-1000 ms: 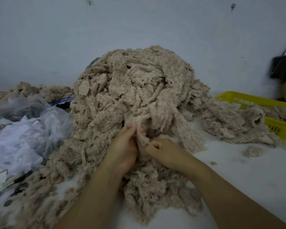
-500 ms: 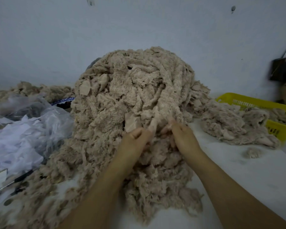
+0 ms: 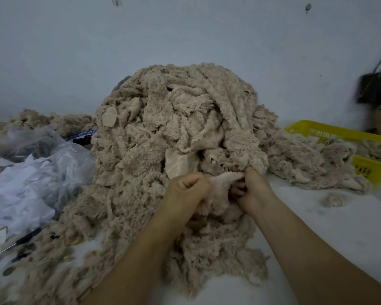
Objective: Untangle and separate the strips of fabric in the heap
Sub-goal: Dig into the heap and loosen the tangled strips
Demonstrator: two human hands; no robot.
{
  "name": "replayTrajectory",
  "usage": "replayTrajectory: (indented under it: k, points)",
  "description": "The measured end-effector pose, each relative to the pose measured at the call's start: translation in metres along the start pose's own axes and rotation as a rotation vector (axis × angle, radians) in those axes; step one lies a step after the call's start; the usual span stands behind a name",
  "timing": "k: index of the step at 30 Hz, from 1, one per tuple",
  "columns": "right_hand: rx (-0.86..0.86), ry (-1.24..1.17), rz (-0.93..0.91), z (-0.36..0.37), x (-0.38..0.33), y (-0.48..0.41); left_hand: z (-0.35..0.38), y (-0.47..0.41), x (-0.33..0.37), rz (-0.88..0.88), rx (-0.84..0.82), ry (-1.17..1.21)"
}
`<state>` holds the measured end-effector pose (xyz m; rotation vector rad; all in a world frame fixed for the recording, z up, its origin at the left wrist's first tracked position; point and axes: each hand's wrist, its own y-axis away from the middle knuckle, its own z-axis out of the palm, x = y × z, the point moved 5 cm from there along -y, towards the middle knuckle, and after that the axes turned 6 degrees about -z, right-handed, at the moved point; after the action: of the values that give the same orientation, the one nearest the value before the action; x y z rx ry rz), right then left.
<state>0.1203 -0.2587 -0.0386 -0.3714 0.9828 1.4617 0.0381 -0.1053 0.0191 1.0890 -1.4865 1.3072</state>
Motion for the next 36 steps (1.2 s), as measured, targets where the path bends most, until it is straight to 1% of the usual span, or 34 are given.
replayTrajectory:
  k: [3,9,12,13,14,15,18,20,21,22,23,24,25,26,28,30,32,36]
  points:
    - [0.005,-0.067,-0.001,-0.001,-0.001,0.004,-0.004,-0.004,-0.003,-0.066,0.07,0.274]
    - [0.098,-0.122,-0.014,-0.005,-0.009,0.004,-0.015,-0.009,-0.006,-0.14,0.124,0.649]
    - [0.064,-0.156,-0.018,-0.002,-0.007,0.005,-0.03,-0.014,-0.008,-0.137,0.205,0.812]
    - [0.04,-0.152,-0.027,0.0,-0.005,0.006,-0.034,-0.016,-0.009,-0.13,0.23,0.832]
    - [0.007,-0.152,-0.031,0.003,-0.003,0.007,-0.038,-0.018,-0.012,-0.132,0.255,0.802]
    - [-0.027,-0.155,-0.026,0.006,-0.001,0.009,-0.04,-0.019,-0.014,-0.149,0.284,0.713]
    - [-0.141,-0.143,-0.002,0.013,0.003,0.014,-0.041,-0.019,-0.023,-0.261,0.374,0.288]
    - [-0.226,-0.088,-0.01,0.019,0.003,0.018,-0.042,-0.018,-0.028,-0.327,0.416,0.007]
    - [-0.269,-0.037,-0.029,0.022,0.004,0.021,-0.042,-0.018,-0.028,-0.306,0.416,-0.16]
    - [-0.317,0.036,-0.056,0.024,0.004,0.023,-0.041,-0.019,-0.028,-0.244,0.409,-0.339]
    - [-0.376,0.127,-0.087,0.027,0.006,0.027,-0.038,-0.019,-0.026,-0.142,0.394,-0.477]
    - [-0.443,0.234,-0.125,0.031,0.008,0.032,-0.032,-0.019,-0.021,-0.04,0.373,-0.55]
    - [-0.516,0.355,-0.168,0.035,0.011,0.037,-0.026,-0.019,-0.019,0.017,0.329,-0.547]
    - [-0.586,0.506,-0.215,0.038,0.015,0.043,-0.019,-0.019,-0.02,0.006,0.253,-0.48]
    - [-0.719,0.875,-0.331,0.043,0.025,0.053,-0.008,-0.019,-0.028,-0.171,0.095,-0.224]
    - [-0.834,1.114,-0.415,0.049,0.032,0.061,-0.006,-0.017,-0.036,-0.361,0.048,0.026]
    - [-0.893,1.2,-0.434,0.052,0.035,0.066,-0.008,-0.017,-0.038,-0.459,0.045,0.265]
    - [-0.949,1.349,-0.493,0.055,0.037,0.071,-0.011,-0.023,-0.037,-0.521,0.051,0.621]
